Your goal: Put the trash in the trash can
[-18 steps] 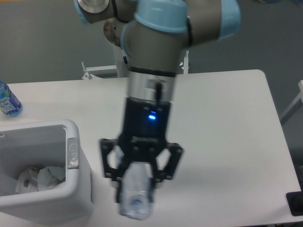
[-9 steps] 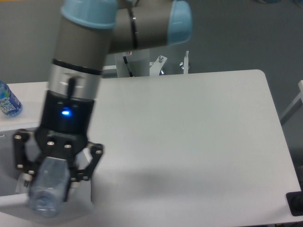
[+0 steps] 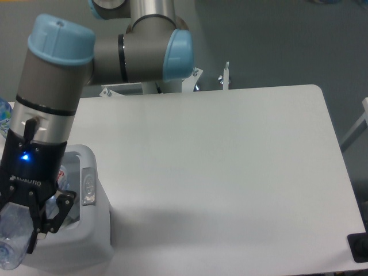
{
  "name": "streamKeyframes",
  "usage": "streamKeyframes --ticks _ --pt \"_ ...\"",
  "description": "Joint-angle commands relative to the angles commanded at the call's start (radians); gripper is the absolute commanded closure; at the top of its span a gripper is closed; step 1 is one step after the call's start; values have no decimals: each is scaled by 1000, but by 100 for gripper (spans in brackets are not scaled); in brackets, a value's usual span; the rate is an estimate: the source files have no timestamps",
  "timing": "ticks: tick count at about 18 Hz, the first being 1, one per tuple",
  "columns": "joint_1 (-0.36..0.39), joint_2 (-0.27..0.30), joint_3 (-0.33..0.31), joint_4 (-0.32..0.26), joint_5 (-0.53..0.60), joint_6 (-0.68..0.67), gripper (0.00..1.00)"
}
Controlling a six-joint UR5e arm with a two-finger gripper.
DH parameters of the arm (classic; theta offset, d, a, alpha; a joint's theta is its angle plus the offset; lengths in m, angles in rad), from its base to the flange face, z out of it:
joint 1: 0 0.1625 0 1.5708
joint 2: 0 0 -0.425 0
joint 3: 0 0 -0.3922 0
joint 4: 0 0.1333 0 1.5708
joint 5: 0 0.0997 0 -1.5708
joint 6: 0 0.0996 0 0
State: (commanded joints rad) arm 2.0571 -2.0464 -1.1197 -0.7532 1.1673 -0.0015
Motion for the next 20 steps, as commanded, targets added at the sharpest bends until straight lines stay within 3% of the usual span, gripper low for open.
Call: streamKeyframes --ticks 6,11,18,20 --pt "64 20 -15 0 11 9 0" --pt "199 54 -19 -2 75 32 0" --pt "368 97 -25 -15 136 207 0" --pt "409 114 -54 -14 138 286 0"
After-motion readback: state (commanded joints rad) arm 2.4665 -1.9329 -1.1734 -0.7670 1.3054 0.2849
